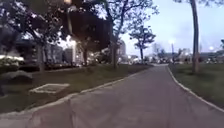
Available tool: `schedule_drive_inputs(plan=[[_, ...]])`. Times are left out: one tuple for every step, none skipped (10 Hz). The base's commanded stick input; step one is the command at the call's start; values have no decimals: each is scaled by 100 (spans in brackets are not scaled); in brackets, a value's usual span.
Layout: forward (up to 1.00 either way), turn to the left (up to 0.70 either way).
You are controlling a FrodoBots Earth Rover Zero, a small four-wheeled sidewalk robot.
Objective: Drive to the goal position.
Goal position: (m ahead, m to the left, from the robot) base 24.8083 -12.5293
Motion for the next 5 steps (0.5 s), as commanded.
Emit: schedule_drive_inputs(plan=[[70,-6],[70,-31],[70,-35],[70,-35],[70,-35]])
